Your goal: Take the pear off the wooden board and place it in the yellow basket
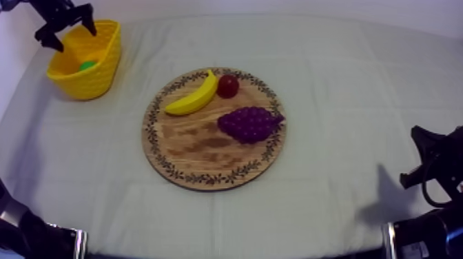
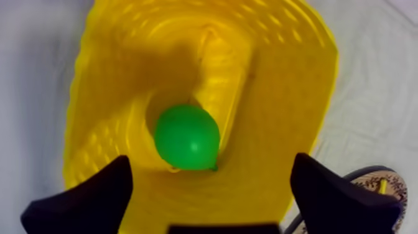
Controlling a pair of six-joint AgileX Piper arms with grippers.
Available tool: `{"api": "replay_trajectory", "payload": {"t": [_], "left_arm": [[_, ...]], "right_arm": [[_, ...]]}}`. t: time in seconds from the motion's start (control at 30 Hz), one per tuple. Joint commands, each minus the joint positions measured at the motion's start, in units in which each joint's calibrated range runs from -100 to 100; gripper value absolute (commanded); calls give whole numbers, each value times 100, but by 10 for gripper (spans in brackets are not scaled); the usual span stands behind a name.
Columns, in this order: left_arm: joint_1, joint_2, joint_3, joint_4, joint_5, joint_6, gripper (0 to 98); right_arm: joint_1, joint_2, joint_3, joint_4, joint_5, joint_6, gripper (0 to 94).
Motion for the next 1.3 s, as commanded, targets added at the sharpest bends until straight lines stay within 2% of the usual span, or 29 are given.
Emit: {"api": "replay_trajectory", "payload": {"t": [0.0,0.13,0.43,0.67,1.0,1.27], "left_arm": [[3,-242,184,1,4,6,958],[-5,-675,609,4,-49,-1,954],[-10,-1852,1701,30,-343,-44,875],[-108,-2841,2821,182,-736,-95,791],[-264,-4215,4756,254,-2124,-241,661],[-181,-5293,6135,252,-3185,-132,594]], "right_arm": [[1,-3,-2,-1,-1,-1,2],[1,-3,-2,-1,-1,-1,2],[1,-3,-2,-1,-1,-1,2],[1,-3,-2,-1,-1,-1,2],[1,-3,-2,-1,-1,-1,2],[1,-3,-2,-1,-1,-1,2]]}}
